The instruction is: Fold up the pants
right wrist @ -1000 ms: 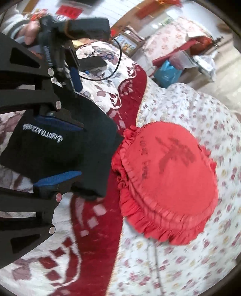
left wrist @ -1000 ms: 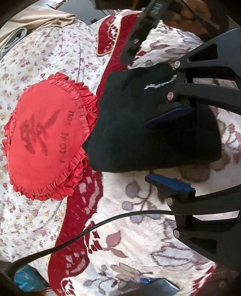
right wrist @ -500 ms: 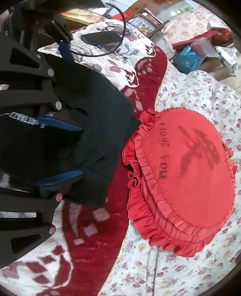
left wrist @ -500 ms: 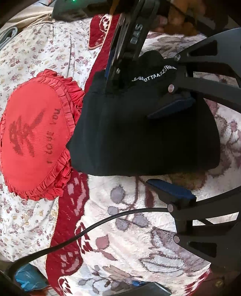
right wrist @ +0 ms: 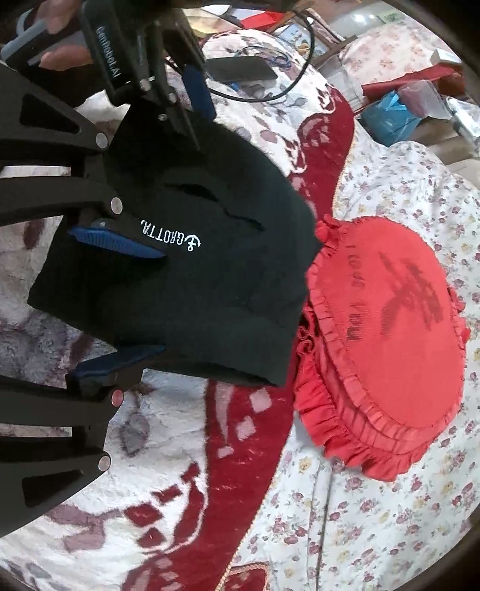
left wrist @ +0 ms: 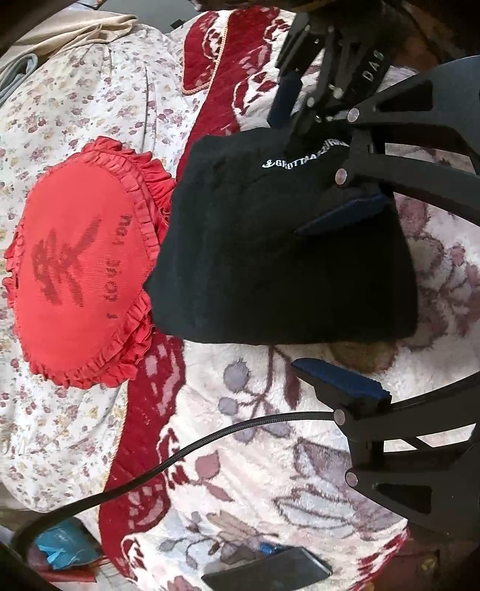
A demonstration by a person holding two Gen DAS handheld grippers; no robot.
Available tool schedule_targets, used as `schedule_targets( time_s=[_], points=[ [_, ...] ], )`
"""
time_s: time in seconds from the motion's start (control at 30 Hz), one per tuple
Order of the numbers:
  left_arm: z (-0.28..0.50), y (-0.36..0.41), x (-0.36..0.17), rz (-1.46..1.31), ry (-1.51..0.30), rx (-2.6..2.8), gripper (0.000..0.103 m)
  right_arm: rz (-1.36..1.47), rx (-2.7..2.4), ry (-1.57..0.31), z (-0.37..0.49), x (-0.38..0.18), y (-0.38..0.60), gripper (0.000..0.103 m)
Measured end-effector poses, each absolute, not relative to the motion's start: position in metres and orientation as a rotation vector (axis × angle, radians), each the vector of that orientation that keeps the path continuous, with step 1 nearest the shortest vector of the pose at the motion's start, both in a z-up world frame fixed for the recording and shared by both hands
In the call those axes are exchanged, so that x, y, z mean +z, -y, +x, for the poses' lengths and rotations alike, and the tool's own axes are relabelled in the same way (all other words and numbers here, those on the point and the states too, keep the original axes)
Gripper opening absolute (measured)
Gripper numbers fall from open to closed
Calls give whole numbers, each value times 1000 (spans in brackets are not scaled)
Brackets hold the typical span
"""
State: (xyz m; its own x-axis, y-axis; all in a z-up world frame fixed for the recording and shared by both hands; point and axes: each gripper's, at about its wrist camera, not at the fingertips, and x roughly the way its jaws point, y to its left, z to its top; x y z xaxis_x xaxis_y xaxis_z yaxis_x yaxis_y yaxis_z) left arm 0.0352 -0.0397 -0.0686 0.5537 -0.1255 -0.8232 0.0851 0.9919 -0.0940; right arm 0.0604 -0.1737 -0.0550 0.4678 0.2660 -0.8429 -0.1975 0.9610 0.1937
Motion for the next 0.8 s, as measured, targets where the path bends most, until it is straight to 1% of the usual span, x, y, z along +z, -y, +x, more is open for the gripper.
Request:
schedule_targets(
  time_s=[0.3,0.43,0.8],
  points=[
    [19,30,-46,-20,-916,-69,68,85,282,-959,47,-20,169,49],
    [9,30,-36,3,-874,-43,69,89,291,-944,41,-12,165,50],
    [-9,25,-26,12,-846,-23,69,90,303,-942,29,-5,159,50]
  ],
)
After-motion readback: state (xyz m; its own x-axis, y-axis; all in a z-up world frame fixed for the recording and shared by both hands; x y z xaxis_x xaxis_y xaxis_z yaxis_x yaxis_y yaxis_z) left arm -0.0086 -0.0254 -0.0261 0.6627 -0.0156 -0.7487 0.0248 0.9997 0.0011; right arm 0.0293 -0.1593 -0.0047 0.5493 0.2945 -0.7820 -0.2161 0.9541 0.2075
